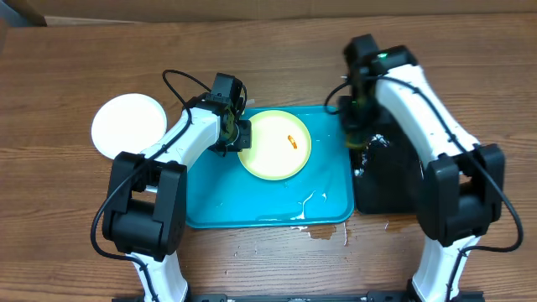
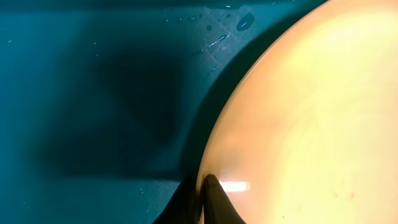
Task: Clean dirty plates on tray and stack at the side
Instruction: 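Scrub the yellow plate with the sponge in the right gripper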
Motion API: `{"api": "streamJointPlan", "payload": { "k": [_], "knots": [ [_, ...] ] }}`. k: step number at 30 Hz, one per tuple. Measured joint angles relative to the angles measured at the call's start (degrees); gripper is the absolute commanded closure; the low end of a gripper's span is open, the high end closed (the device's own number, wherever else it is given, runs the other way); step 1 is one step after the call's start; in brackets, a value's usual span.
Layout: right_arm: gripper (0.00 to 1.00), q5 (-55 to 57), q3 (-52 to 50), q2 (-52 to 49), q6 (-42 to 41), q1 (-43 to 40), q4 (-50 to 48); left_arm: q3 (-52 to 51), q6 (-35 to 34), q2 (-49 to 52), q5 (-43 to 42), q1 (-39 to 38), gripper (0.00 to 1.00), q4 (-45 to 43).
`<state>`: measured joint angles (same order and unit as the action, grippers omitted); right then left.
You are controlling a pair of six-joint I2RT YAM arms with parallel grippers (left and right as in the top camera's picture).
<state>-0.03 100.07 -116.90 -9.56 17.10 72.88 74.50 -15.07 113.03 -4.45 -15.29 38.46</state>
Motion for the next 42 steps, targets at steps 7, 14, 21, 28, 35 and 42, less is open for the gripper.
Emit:
{"api": "streamJointPlan", "payload": {
  "k": [7, 14, 21, 28, 35, 42],
  "knots": [
    [0.96, -8.00, 0.00, 0.00, 1.84, 6.80, -9.25, 0.00, 0.00, 0.00, 0.00, 0.00, 0.94, 0.00],
    [0.96, -10.01, 0.00, 0.00, 2.12, 7.69, -11.37, 0.00, 0.00, 0.00, 0.00, 0.00, 0.94, -0.24],
    [0.96, -10.23, 0.00, 0.00, 2.12, 7.69, -11.43, 0.00, 0.02, 0.00, 0.00, 0.00, 0.93, -0.39],
    [0.96, -10.23, 0.00, -0.31, 2.10, 7.69, -12.81, 0.00, 0.02, 0.00, 0.00, 0.00, 0.94, -0.39],
    [0.80, -8.52, -0.92, -2.54, 2.16, 8.96, -16.37, 0.00, 0.00, 0.00, 0.00, 0.00, 0.94, -0.39],
    [0.56, -2.78, -1.55, -2.95, 2.10, 13.75, -17.35, 0.00, 0.02, 0.00, 0.00, 0.00, 0.93, -0.39]
  ]
}}
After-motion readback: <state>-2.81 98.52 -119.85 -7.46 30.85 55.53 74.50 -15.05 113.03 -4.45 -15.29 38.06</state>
